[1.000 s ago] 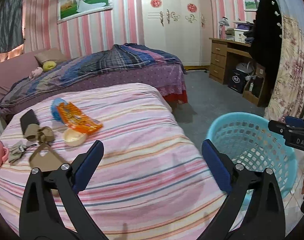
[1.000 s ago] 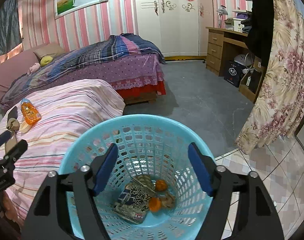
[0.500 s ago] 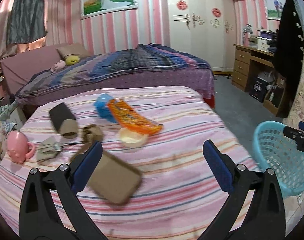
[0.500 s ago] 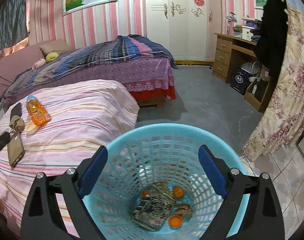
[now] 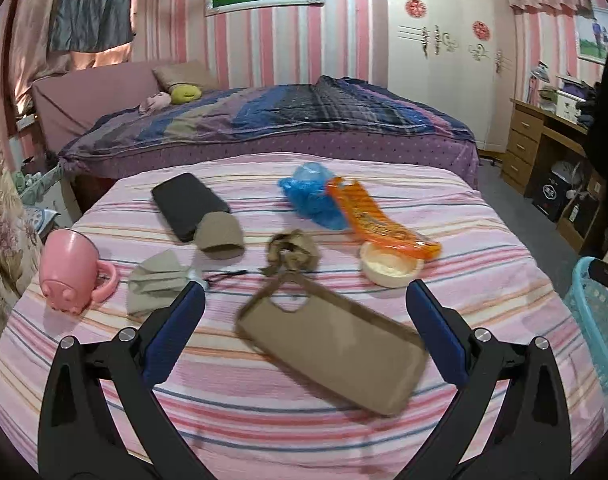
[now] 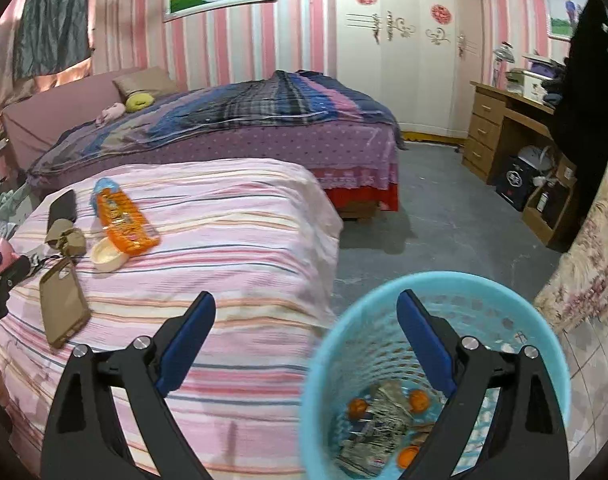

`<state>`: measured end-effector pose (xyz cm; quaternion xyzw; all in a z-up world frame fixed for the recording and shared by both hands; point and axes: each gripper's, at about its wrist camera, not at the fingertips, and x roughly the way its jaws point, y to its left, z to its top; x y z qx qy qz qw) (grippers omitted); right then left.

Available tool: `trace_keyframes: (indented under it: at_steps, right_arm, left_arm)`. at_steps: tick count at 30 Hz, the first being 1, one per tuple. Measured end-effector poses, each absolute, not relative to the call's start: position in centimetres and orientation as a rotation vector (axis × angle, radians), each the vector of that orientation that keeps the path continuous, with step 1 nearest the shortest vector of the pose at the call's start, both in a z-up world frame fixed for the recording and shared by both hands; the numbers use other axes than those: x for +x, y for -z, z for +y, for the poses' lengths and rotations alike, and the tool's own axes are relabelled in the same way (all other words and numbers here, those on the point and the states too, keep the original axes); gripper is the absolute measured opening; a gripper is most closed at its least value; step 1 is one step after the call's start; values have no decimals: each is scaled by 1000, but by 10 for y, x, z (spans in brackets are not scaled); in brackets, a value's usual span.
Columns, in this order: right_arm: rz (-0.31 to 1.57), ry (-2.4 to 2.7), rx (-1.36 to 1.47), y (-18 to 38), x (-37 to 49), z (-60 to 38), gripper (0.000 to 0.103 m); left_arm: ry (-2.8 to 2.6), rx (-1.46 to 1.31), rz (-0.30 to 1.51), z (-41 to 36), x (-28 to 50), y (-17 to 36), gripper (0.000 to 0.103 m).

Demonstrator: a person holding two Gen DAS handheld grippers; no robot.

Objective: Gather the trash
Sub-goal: 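Move both tools back over the bed toward the remaining items, then grasp the grey-green cloth with the left tool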

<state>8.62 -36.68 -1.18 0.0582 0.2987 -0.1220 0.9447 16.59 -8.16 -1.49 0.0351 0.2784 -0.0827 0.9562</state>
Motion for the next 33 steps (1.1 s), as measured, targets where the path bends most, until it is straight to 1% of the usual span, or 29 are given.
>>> trace_keyframes:
  at_steps: [8,11,16,23,26,29,33]
  right_arm:
    - [610,184,83,7,107,-329,90]
    - [620,163,74,2,123,-317,93]
    - [610,130,41,1,150,-289,93]
    - [651,110,15,11,176,-271,95]
    - [651,122,1,14,180,-266,95]
    - [661,136,-4,20,182,-263,98]
    - [695,143,6,27,188,-265,98]
  left_arm:
    - [93,120,574,-47,191,25,97]
    - [87,98,597,-32,199,27,97]
    - [65,41,632,-6,213,31,97]
    - [44,1,721,16,233,49,97]
    - [55,-32,767,22,240,58,97]
    - [56,-66,807,28,249,64,97]
    - [54,-115,850,35,261,71,97]
